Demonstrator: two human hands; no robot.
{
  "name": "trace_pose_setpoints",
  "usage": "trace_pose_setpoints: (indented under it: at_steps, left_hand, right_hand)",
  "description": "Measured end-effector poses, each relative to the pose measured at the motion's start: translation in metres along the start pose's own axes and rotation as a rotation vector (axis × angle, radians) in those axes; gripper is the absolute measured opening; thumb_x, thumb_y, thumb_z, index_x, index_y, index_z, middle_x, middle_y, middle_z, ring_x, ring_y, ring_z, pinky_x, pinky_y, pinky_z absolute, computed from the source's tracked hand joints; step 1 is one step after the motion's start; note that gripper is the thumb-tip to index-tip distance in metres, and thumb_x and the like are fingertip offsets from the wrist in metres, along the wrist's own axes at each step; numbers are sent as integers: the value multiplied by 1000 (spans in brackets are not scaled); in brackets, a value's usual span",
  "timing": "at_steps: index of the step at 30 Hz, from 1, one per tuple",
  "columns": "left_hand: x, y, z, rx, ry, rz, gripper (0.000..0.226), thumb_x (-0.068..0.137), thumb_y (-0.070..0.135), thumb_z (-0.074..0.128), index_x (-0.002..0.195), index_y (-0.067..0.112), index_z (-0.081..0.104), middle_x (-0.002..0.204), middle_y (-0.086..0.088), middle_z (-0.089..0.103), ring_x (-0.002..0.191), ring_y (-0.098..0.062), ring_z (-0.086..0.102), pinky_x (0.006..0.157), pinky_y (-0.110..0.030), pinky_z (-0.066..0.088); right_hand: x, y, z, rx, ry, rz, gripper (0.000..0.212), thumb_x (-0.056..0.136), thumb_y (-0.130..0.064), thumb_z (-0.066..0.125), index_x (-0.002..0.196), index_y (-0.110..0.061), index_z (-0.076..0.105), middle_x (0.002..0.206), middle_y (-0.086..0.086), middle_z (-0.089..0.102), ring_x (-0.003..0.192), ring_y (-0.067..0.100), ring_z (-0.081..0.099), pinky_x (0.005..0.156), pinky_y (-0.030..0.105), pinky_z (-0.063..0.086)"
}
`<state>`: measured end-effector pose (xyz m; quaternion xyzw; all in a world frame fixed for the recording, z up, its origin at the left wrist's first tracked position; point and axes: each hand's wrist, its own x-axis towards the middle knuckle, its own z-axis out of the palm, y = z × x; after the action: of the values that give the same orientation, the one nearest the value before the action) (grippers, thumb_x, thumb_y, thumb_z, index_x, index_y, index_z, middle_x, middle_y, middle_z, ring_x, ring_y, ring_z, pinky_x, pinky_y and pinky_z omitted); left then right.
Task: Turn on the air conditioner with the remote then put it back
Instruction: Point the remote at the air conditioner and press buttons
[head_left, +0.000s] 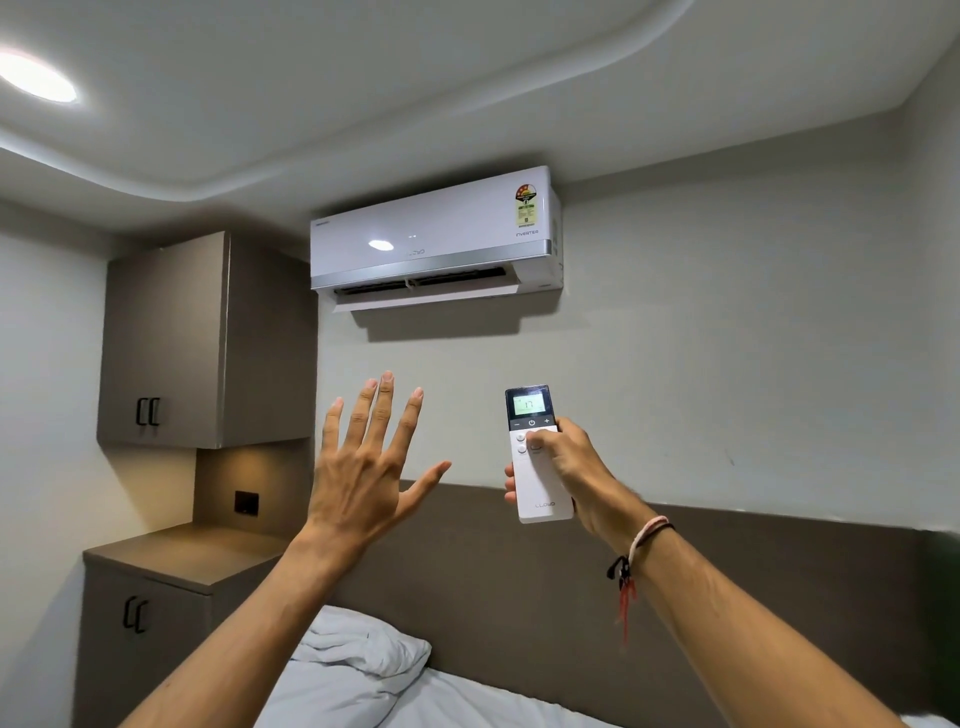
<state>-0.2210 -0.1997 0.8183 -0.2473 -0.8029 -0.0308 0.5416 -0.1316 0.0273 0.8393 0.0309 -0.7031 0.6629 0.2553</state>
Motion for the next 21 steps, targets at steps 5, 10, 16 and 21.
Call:
trace_pose_setpoints:
  at_steps: [5,10,16,21]
  left_hand:
    - [-4,2,2,-1,4,5,91,92,78,27,159,17,40,166,-23,32,152,-41,35,119,-68,32]
    - [-7,3,6,-7,-5,-2,91,92,78,27,160,19,37,167,-22,31,152,-40,34,120,-68,31]
    - [-8,4,7,-12,-7,1,91,91,78,28,159,18,39,166,-22,32,152,-41,35,120,-68,31]
    - [-8,5,7,-12,-4,3,91,91,77,27,159,18,40,166,-23,33,151,-41,36,119,-69,32]
  right_hand:
    - [-4,3,0,-10,2,7,9,98,-15,49,105,-19,51,86,23,73,61,30,74,53,38,61]
    - [-6,7,-2,-7,0,21,8,98,-15,49,105,-18,51,84,24,73,59,32,73,52,38,61]
    - [-5,10,-4,-2,5,27,9,97,-14,48,105,-18,51,85,25,73,63,35,73,59,43,63]
    - [-7,10,-3,-15,20,-5,13,98,-12,47,110,-15,51,88,27,72,62,34,73,56,42,64]
